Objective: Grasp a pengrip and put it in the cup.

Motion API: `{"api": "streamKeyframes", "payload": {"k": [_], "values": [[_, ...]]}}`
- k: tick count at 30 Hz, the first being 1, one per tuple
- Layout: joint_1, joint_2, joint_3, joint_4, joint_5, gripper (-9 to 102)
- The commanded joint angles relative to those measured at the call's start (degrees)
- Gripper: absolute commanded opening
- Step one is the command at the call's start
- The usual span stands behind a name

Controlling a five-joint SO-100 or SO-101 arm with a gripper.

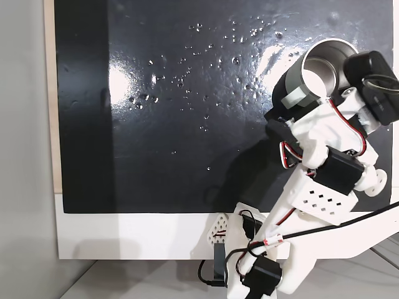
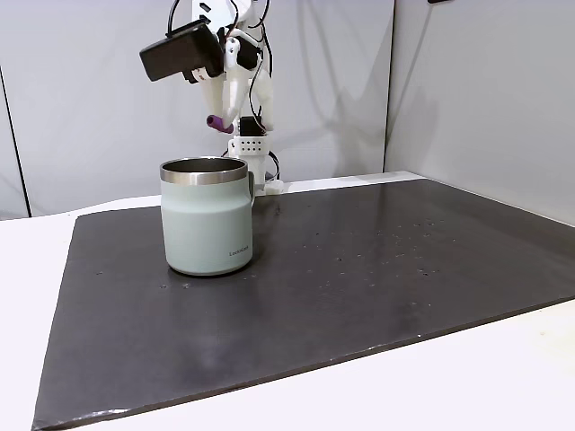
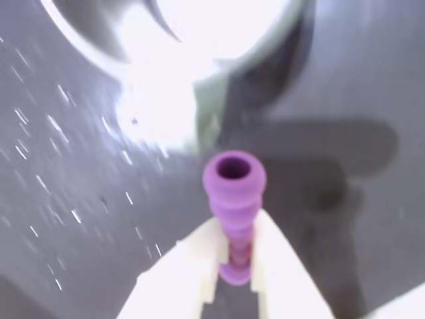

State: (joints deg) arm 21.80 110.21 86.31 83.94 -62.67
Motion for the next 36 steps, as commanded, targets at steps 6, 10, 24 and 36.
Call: {"api": "streamKeyframes", "payload": {"k": [6, 10, 24, 36], "values": [[0.7, -0.4, -2.9, -15.4, 0.7, 0], [1.1, -1.6, -2.5, -18.8, -0.6, 0], [1.9, -3.3, -0.7, -27.0, -1.9, 19], [1.3, -1.0, 1.8, -27.0, -2.5, 28]]}}
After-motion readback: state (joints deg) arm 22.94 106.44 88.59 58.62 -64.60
